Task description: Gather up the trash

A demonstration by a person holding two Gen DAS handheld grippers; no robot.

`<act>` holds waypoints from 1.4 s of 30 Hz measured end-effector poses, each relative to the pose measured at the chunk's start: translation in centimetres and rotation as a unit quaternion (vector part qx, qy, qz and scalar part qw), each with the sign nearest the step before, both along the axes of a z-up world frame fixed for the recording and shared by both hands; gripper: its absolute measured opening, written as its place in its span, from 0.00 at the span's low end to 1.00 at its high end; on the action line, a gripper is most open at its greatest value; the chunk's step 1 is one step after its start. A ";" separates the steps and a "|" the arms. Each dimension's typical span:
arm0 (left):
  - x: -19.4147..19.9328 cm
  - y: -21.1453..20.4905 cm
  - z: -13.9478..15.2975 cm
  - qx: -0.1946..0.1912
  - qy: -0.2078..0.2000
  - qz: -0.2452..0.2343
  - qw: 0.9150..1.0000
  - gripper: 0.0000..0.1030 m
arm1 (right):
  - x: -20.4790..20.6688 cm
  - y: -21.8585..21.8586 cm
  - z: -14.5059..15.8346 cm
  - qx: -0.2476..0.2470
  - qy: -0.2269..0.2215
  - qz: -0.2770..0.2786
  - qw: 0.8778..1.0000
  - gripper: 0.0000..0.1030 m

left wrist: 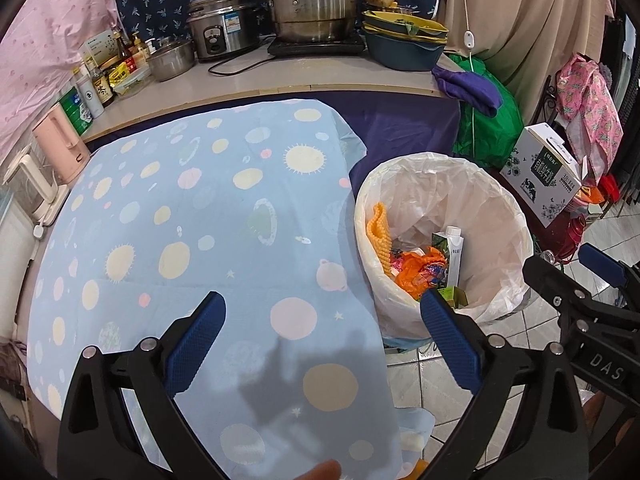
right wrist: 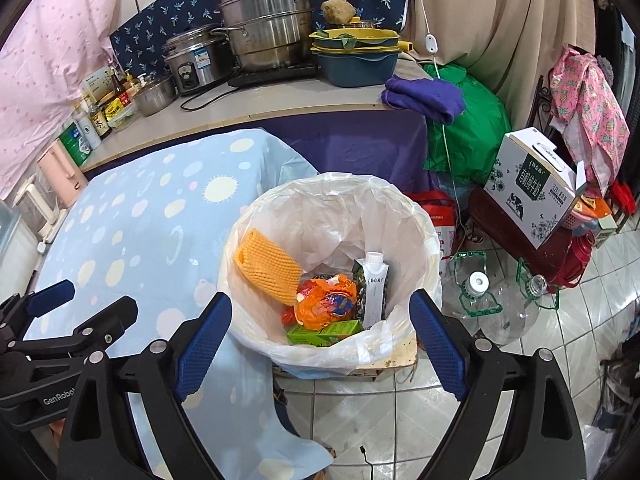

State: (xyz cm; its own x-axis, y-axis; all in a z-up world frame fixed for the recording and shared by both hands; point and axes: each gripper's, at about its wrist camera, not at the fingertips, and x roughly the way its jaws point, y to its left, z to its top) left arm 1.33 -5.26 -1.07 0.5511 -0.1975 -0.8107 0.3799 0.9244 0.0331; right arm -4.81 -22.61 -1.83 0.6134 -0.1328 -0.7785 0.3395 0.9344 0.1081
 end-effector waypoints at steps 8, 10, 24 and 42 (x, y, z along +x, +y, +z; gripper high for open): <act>-0.5 0.0 -0.4 0.008 0.003 0.001 1.000 0.91 | -0.3 0.2 -0.3 -0.002 0.010 -0.002 1.000 0.88; -0.6 -0.1 -0.5 0.012 0.002 0.000 1.000 0.91 | -0.3 0.4 -0.4 -0.005 0.011 0.000 1.000 0.88; -0.7 -0.4 -0.8 0.014 0.004 0.003 1.000 0.91 | -0.4 0.5 -0.6 -0.018 0.020 0.001 1.000 0.88; -1.6 -0.2 -0.3 0.010 -0.004 -0.003 1.000 0.91 | -1.8 1.1 0.2 -0.029 0.015 -0.008 0.999 0.88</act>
